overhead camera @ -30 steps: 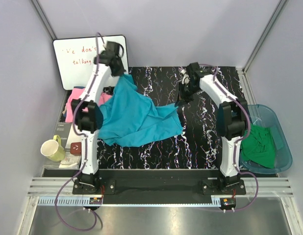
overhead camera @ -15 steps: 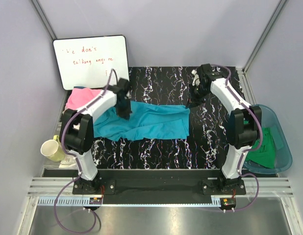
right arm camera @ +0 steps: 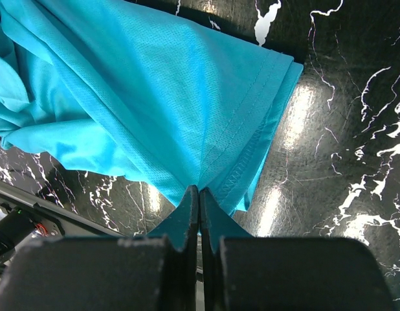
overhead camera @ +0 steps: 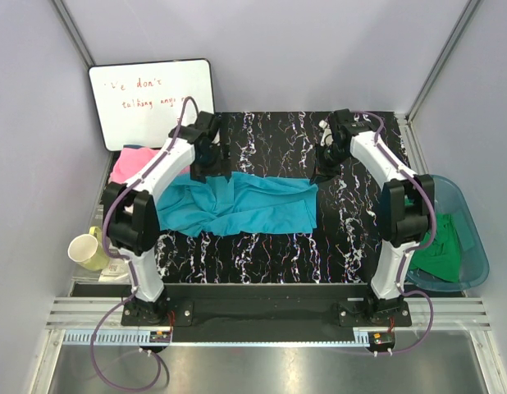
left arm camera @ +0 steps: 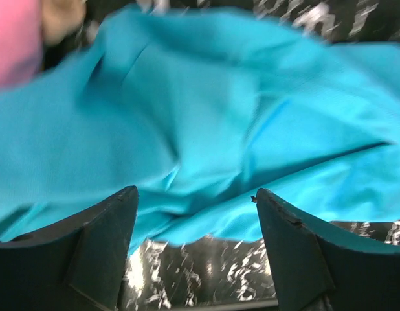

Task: Fold and stack the t-shirts
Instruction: Flatten out the tshirt

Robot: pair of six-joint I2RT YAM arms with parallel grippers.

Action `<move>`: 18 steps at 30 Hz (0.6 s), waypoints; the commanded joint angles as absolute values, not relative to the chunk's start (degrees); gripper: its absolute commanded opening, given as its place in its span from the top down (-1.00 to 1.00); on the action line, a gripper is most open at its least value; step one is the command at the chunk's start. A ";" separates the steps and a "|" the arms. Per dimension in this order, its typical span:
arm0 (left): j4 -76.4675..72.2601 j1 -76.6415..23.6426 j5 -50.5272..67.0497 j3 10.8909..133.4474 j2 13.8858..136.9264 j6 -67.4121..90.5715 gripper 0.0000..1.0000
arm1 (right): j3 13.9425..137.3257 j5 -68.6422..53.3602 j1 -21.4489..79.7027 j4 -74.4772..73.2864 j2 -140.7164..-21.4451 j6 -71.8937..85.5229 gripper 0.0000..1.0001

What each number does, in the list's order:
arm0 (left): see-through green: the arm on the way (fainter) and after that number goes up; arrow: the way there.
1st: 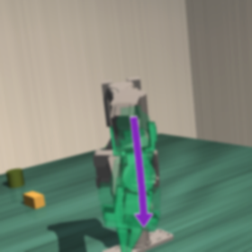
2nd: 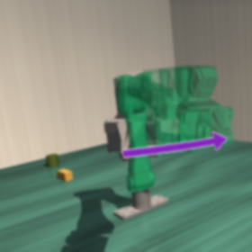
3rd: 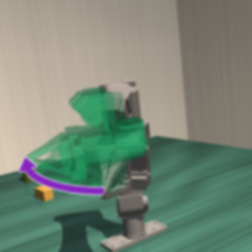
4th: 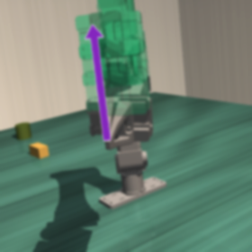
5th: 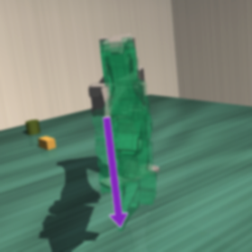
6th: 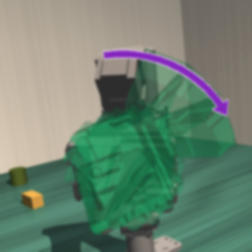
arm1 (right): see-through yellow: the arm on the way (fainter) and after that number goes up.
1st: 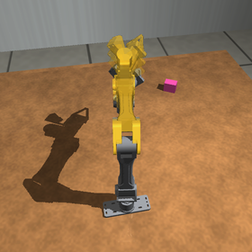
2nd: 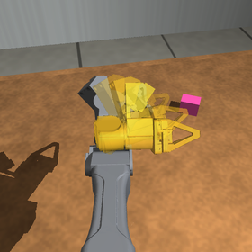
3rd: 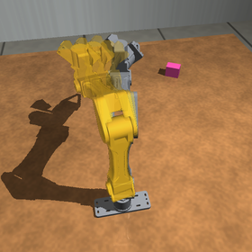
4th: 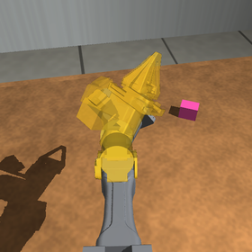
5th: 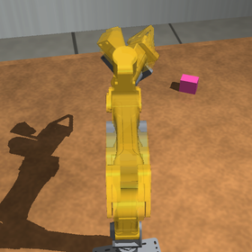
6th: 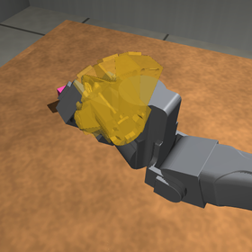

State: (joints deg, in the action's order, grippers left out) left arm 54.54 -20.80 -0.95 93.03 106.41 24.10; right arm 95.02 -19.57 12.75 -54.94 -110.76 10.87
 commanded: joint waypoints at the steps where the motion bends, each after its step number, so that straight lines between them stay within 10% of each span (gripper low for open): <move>1: 54.75 -22.93 3.61 97.11 110.65 20.13 -0.51 | 96.86 -20.92 12.83 -53.70 -111.27 10.46 1.00; 11: 58.18 -33.13 -10.80 99.58 116.10 14.77 -0.73 | 96.50 -21.97 12.83 -53.26 -112.50 10.63 1.00; 18: 60.99 -34.01 -23.27 104.40 121.99 17.40 -0.48 | 94.57 -22.94 12.92 -52.47 -112.24 10.46 1.00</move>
